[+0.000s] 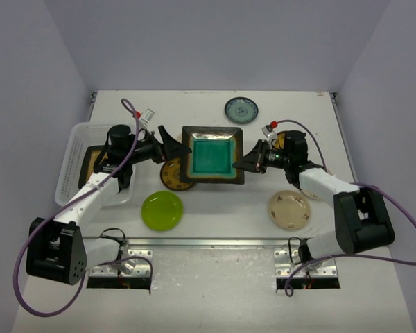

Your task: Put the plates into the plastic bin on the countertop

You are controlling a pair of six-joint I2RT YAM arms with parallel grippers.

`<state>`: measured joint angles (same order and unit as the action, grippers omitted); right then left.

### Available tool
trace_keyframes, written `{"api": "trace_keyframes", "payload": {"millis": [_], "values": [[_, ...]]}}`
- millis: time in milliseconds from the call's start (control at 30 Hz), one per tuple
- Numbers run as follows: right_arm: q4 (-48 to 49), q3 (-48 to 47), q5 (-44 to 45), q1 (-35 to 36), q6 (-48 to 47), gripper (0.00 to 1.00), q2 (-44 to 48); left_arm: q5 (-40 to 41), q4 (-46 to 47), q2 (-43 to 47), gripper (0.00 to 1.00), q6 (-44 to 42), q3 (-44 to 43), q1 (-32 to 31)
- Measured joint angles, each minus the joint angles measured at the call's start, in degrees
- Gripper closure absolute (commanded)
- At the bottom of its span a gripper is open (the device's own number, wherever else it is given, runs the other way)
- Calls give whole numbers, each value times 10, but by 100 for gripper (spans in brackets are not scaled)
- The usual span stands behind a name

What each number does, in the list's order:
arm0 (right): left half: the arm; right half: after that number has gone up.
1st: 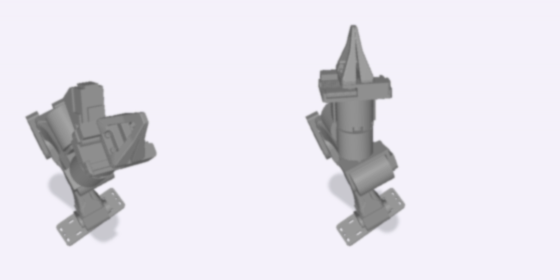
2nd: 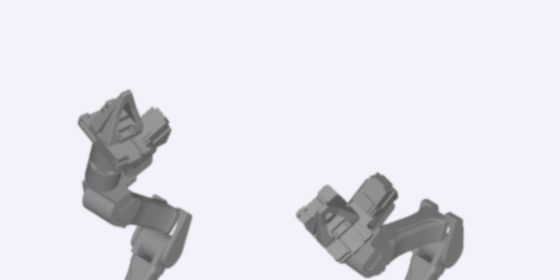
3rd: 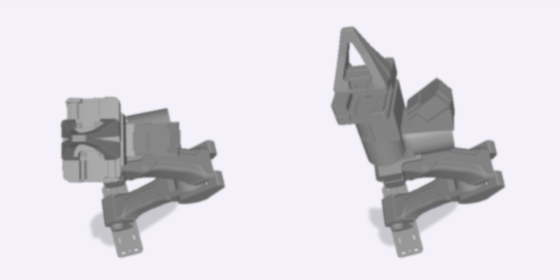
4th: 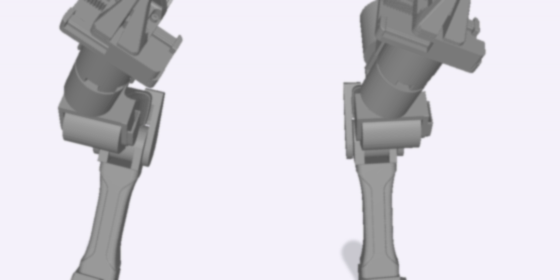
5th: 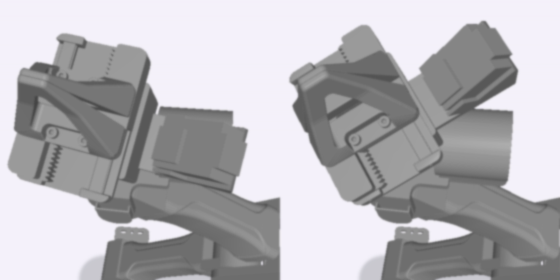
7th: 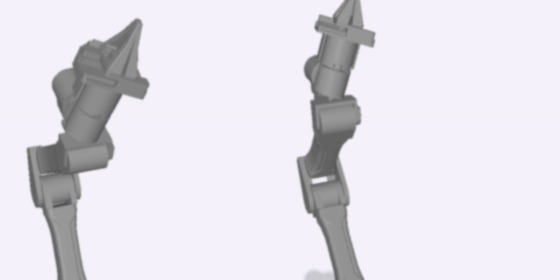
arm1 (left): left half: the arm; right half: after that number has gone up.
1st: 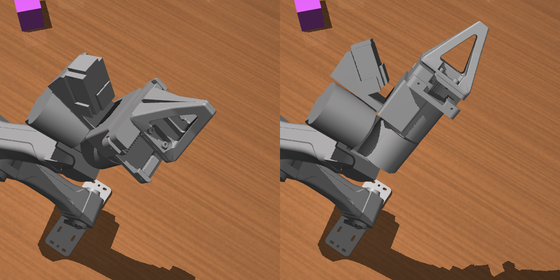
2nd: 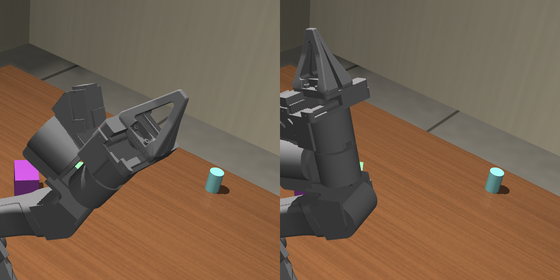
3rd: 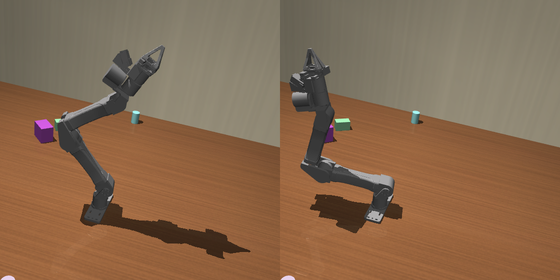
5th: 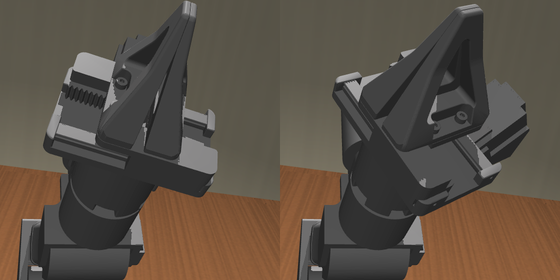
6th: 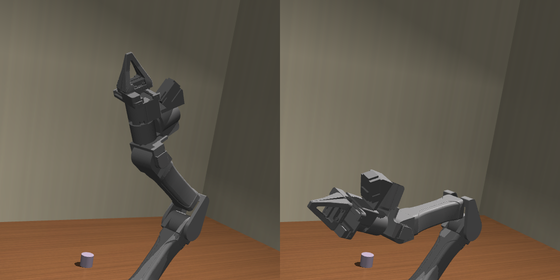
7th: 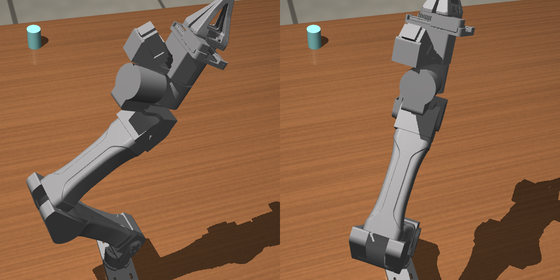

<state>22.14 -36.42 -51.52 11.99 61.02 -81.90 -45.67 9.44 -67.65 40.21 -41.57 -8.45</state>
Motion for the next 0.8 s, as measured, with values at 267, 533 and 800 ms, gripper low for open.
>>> {"api": "trace_keyframes", "payload": {"millis": [267, 533, 800], "values": [[-36, 0, -4, 20, -11, 100, 60, 37, -25, -1, 35, -25, -12, -1], [-43, -1, -12, 43, -6, 100, 61, 17, -32, -9, 92, -39, -15, -2], [-32, -13, -24, 43, -32, 97, 59, 2, -37, -38, 100, -19, -33, 5]]}}
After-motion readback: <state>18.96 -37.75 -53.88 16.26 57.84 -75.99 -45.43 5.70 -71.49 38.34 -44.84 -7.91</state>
